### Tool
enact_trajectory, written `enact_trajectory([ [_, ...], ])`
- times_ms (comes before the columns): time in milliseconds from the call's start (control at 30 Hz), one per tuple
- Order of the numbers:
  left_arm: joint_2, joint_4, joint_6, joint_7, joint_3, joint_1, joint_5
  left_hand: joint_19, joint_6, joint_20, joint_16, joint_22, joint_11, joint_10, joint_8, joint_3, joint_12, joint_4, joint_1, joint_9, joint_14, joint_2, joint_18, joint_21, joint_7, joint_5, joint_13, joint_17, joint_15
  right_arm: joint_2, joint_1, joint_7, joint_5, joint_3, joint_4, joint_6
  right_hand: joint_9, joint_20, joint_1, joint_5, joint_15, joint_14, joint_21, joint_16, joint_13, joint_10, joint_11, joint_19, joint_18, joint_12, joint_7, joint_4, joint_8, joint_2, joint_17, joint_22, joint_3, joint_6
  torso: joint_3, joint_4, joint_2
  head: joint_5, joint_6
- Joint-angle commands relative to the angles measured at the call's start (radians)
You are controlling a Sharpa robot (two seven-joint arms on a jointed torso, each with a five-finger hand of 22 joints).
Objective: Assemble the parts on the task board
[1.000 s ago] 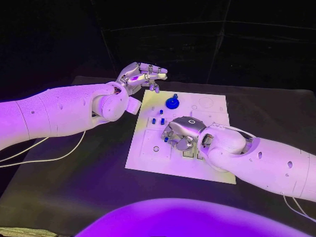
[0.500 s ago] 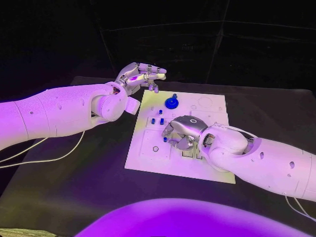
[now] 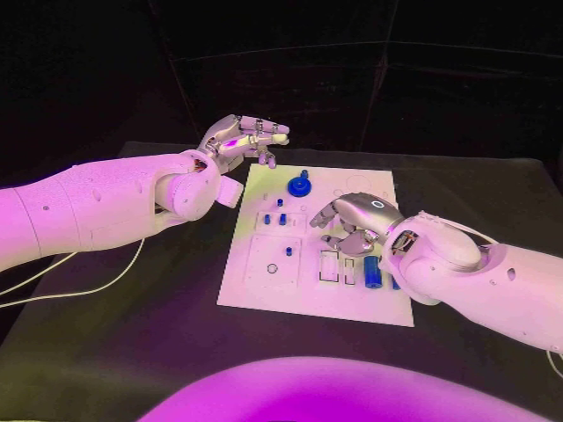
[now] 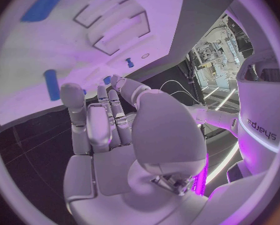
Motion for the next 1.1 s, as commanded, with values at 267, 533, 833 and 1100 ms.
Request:
enact_trajectory([
  [267, -0.004, 0.005, 0.015, 0.002, 0.001, 0.002, 0.004, -0.004, 0.000, 0.001, -0.006, -0.001, 0.000, -0.003, 0.004, -0.006, 0.005, -0.002, 0.007, -0.001, -0.005, 0.004, 0.013, -0.005, 0.007, 0.006, -0.002, -0.002, -0.001, -0.079, 0.074, -0.120, -0.008, 0.010, 0.004, 0.101, 0.000, 0.004, -0.035, -0.034, 0.004, 0.009, -0.021, -0.023, -0.002, -0.036, -0.001, 0.004, 0.005, 0.002, -0.003, 0.023, -0.003, -0.024, -0.033, -0.028, -0.126, -0.040, -0.0024, -0.0040, -0.002, -0.038, 0.032],
  [533, -0.001, 0.003, 0.018, 0.001, 0.001, 0.002, 0.004, -0.004, 0.000, 0.001, -0.007, -0.002, 0.000, -0.003, 0.004, -0.006, 0.005, -0.002, 0.007, -0.001, -0.005, 0.004, 0.013, -0.005, 0.007, 0.006, -0.002, -0.002, -0.001, -0.072, 0.087, -0.132, -0.016, 0.010, -0.023, 0.156, 0.002, 0.003, -0.013, -0.042, 0.001, 0.009, -0.030, -0.032, -0.002, -0.042, -0.005, 0.007, 0.005, 0.007, -0.008, 0.032, 0.000, -0.003, -0.048, -0.037, -0.178, -0.034, -0.0011, -0.0016, -0.001, -0.043, 0.038],
  [833, 0.001, 0.000, 0.019, 0.000, 0.000, 0.002, 0.004, -0.004, 0.000, 0.001, -0.007, -0.002, 0.000, -0.003, 0.004, -0.006, 0.005, -0.002, 0.007, -0.001, -0.005, 0.004, 0.013, -0.005, 0.007, 0.006, -0.002, -0.002, -0.001, -0.048, 0.089, -0.112, -0.005, 0.010, -0.044, 0.241, 0.005, -0.001, 0.009, -0.038, -0.003, 0.014, -0.029, -0.026, -0.001, -0.008, -0.010, 0.018, 0.004, 0.029, -0.013, 0.034, 0.008, 0.022, -0.038, -0.032, -0.197, -0.001, -0.0006, -0.0021, 0.000, -0.033, 0.031],
  [1100, 0.002, -0.001, 0.020, 0.001, 0.000, 0.002, 0.004, -0.004, 0.000, 0.001, -0.007, -0.002, 0.000, -0.003, 0.004, -0.006, 0.005, -0.002, 0.007, -0.001, -0.005, 0.004, 0.013, -0.005, 0.007, 0.006, -0.002, -0.002, -0.001, -0.020, 0.089, -0.103, -0.002, 0.009, -0.068, 0.284, 0.007, -0.005, 0.025, -0.042, -0.008, 0.020, -0.015, -0.012, -0.003, 0.038, -0.016, 0.034, 0.000, 0.041, -0.014, 0.036, 0.014, 0.046, -0.020, -0.008, -0.179, 0.035, -0.0003, -0.0029, 0.000, -0.030, 0.026],
])
